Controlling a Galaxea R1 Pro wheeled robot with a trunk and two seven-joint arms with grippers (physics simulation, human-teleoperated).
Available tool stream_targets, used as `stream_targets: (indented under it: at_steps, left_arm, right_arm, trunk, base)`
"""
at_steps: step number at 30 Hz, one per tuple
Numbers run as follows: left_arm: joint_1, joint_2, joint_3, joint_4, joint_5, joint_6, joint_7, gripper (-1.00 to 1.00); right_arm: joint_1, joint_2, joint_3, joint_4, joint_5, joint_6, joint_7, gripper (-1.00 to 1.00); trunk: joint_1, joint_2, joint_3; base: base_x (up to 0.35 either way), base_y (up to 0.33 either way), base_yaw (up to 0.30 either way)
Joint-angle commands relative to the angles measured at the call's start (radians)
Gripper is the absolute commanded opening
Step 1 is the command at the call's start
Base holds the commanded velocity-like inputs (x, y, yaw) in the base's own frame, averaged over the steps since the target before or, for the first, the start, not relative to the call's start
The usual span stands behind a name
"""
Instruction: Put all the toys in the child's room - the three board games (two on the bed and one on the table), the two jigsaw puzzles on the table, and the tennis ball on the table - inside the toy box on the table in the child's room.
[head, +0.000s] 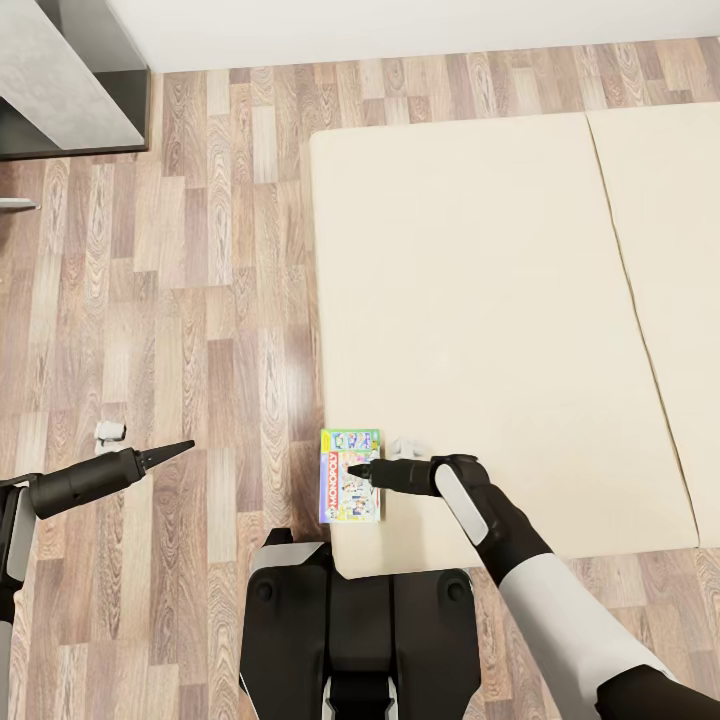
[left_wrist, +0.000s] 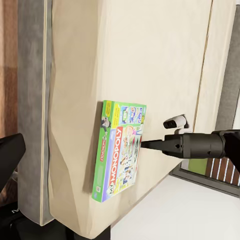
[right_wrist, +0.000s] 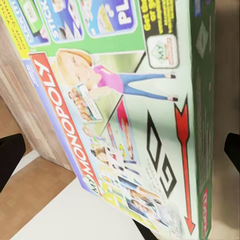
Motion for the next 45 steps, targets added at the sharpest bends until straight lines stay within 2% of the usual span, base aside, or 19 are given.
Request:
stream_targets:
  at_steps: [1,45]
  left_arm:
    - [0.0,0.0,0.0,0.0,0.001,0.01,-0.003,1.0]
    - [0.0,0.0,0.0,0.0,0.001,0.011,-0.003,1.0]
  right_arm:
    - [-0.001,-0.001,-0.001,0.0,0.004,0.004,0.005,1.0]
    - [0.0,0.0,-0.001,0.013,0.004,0.0,0.004,1.0]
  trunk:
    - [0.001,-0.002,-0.001]
    - [0.001,-0.002,-0.001]
  base:
    - [0.0,0.0,0.0]
    - [0.0,0.014,0.0]
